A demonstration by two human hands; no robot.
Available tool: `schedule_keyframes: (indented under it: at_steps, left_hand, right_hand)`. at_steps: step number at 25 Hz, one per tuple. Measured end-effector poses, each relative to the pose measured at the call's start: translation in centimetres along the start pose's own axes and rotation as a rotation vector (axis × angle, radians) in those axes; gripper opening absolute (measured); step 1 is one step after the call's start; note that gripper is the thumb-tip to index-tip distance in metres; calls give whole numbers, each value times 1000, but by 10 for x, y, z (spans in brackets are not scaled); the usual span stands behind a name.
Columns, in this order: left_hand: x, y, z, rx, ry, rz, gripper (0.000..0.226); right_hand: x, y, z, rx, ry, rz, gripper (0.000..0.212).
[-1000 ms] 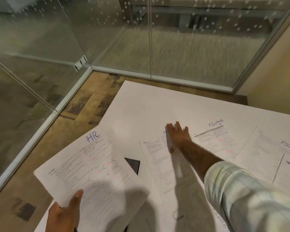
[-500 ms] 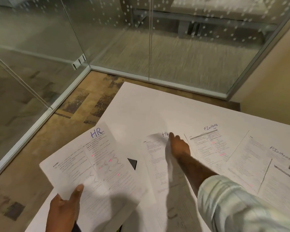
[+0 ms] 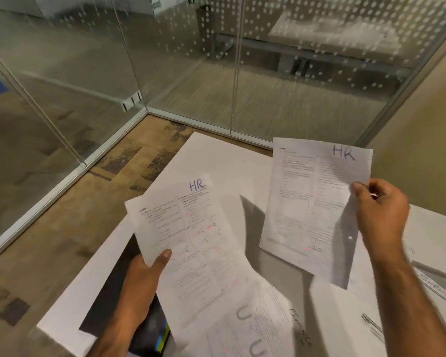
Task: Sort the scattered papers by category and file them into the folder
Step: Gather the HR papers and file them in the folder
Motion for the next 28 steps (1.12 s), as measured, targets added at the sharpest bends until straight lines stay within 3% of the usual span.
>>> schedule_keyframes:
  at_steps: [3,7,14,17,20,22,26,28]
  left_hand:
    - [43,-28,-16,-52,37,-141,18]
    - [105,-78,-45,-158,61,-355,41]
    - [198,-169,-63,-196,102,-656,35]
    - [221,-200,-69,-154,143,-699,29]
    - [234,-218,-76,-75,157,-690,26]
    - [242,-228,-82,-36,201,-710,26]
    - [256,-240,-108,-6,275,-755,24]
    - [262,-246,-125,45,328,-749,31]
  right_hand:
    - [-66,-21,26,130,203,-113,6]
    - [-86,-56,84,295,318,-322,6]
    - [-98,-143,168,517,543,-567,11]
    - [-118,-165,181,494,694,-684,34]
    - [-140,-183,191,434,731,-831,40]
    - [-154,-190,205,404,639,-808,41]
    - [-171,-196,242,311,452,-555,33]
    - [-173,-204,258,258,349,-509,27]
Point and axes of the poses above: each hand's wrist, its own y-axis towards the middle knuckle, its own x-axis out of the palm, z = x × y, the point moved 7 cm from there along y, towards the middle knuckle, and after that the axes turned 13 degrees about -y, right-handed, at the moved point
